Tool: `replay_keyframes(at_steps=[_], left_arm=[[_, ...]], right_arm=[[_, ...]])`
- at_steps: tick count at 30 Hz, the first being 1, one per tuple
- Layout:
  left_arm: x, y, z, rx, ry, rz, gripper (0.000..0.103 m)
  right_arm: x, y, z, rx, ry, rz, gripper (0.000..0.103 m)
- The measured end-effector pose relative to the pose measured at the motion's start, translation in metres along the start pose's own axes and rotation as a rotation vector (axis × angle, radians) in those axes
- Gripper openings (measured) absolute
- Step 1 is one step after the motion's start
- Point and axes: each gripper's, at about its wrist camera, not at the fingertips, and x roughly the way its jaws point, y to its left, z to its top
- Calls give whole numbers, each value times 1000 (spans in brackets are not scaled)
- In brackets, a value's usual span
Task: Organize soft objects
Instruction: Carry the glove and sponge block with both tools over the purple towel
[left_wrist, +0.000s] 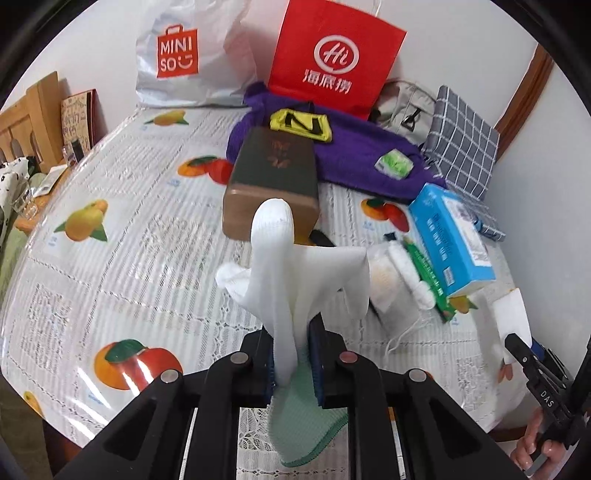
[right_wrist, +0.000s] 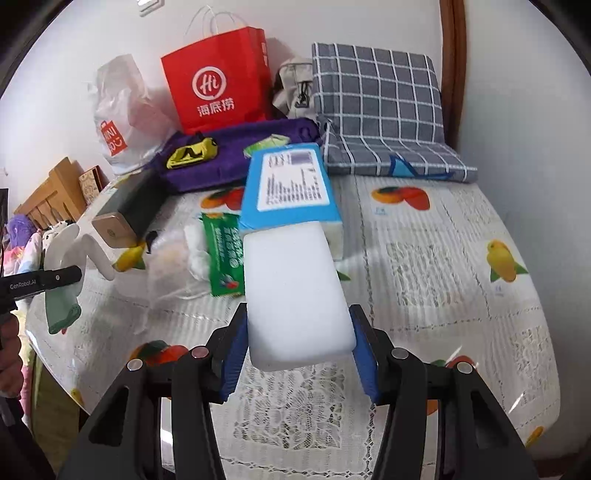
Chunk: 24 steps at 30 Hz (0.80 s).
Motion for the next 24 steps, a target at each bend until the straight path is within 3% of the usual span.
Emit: replay_keyframes(at_steps=[14, 24], left_arm=[[-30, -11, 34, 22, -56, -18, 15], [-31, -19, 68, 42, -80, -14, 15]], right_arm=[[-27, 22, 44, -32, -62, 28, 52], [-20, 34, 88, -60, -85, 35, 52]])
